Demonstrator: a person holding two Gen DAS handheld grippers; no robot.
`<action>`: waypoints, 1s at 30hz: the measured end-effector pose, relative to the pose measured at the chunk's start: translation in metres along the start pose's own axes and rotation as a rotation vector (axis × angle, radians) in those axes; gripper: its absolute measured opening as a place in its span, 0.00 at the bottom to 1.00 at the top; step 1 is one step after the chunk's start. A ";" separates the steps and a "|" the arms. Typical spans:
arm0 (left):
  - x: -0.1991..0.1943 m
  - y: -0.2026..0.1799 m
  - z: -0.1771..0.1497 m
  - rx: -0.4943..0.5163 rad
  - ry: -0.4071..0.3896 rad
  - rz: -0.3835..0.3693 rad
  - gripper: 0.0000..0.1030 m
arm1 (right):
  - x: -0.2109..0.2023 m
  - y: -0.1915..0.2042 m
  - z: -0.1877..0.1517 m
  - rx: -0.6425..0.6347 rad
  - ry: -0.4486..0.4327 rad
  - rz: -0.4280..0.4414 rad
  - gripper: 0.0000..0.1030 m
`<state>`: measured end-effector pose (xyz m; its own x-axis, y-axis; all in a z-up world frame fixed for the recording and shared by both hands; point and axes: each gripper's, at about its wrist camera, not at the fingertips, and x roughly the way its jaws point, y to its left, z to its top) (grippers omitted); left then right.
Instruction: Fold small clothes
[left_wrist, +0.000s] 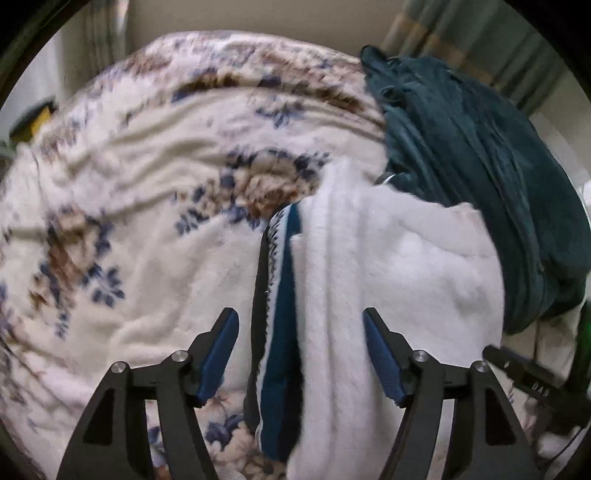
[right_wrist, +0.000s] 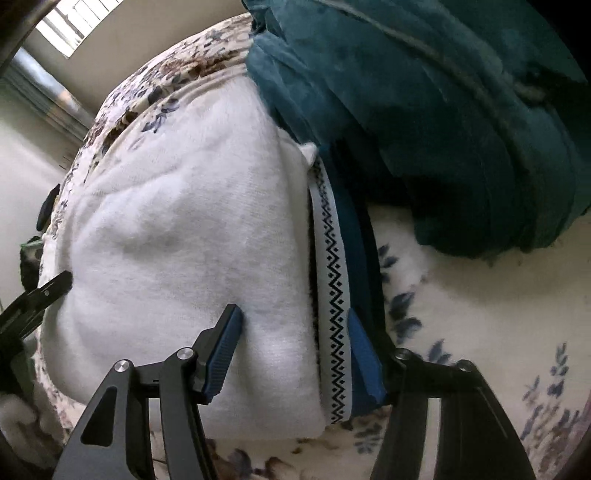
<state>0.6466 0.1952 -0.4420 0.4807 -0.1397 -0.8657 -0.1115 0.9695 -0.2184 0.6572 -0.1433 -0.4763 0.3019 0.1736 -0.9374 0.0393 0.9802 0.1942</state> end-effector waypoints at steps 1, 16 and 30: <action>-0.008 -0.006 -0.001 0.020 -0.010 0.023 0.69 | -0.008 0.005 0.000 -0.005 -0.015 -0.015 0.68; -0.133 -0.067 -0.048 0.095 -0.095 0.132 0.84 | -0.174 0.053 -0.069 -0.072 -0.173 -0.228 1.00; -0.306 -0.101 -0.090 0.148 -0.218 0.127 0.84 | -0.374 0.062 -0.143 -0.078 -0.339 -0.245 1.00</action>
<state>0.4321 0.1219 -0.1953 0.6487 0.0159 -0.7609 -0.0627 0.9975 -0.0326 0.4105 -0.1342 -0.1550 0.5895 -0.0941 -0.8022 0.0806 0.9951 -0.0575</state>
